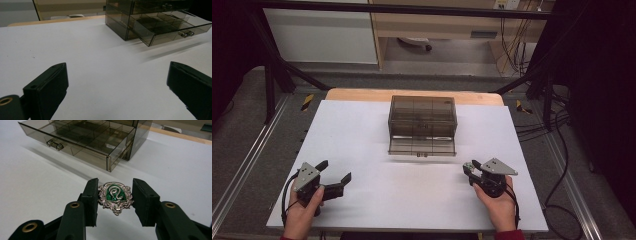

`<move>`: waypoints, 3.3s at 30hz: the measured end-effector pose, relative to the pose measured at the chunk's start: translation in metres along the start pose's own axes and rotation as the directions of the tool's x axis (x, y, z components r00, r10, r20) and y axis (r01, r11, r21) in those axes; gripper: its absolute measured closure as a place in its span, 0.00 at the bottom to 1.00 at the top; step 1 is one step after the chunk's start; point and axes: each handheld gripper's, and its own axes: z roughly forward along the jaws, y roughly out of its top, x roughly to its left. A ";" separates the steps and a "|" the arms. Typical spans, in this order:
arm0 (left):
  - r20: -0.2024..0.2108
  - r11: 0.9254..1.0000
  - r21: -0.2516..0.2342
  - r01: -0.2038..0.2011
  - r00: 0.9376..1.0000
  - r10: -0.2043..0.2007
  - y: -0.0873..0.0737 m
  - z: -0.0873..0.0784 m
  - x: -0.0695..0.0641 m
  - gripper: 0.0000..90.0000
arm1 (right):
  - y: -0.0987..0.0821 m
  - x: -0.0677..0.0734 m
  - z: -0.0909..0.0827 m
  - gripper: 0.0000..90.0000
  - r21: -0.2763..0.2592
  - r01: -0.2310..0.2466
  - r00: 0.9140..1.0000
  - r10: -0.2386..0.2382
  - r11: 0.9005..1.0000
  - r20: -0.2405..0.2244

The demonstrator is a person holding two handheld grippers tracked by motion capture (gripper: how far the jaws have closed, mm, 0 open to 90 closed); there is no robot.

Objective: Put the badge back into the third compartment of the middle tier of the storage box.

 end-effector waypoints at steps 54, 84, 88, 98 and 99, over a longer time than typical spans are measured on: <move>0.000 1.000 0.013 0.006 1.000 -0.006 -0.001 0.002 -0.001 0.04 | 0.044 0.004 0.020 0.64 -0.030 0.047 0.999 -0.047 0.998 -0.003; 0.005 1.000 0.017 0.003 1.000 -0.003 -0.001 0.003 -0.001 0.05 | 0.068 0.017 0.039 0.64 -0.033 0.063 0.997 -0.064 0.997 -0.032; 0.005 1.000 0.019 0.001 1.000 -0.001 -0.001 0.003 -0.001 0.05 | 0.072 0.018 0.042 0.64 -0.034 0.067 0.997 -0.068 0.997 -0.038; 0.007 1.000 0.022 0.002 1.000 -0.002 -0.001 0.003 -0.002 0.04 | 0.079 0.017 0.046 0.64 -0.041 0.067 0.997 -0.068 0.997 -0.032; 0.008 1.000 0.023 0.001 1.000 -0.002 -0.001 0.003 -0.002 0.05 | 0.080 0.017 0.047 0.64 -0.041 0.064 0.997 -0.066 0.997 -0.030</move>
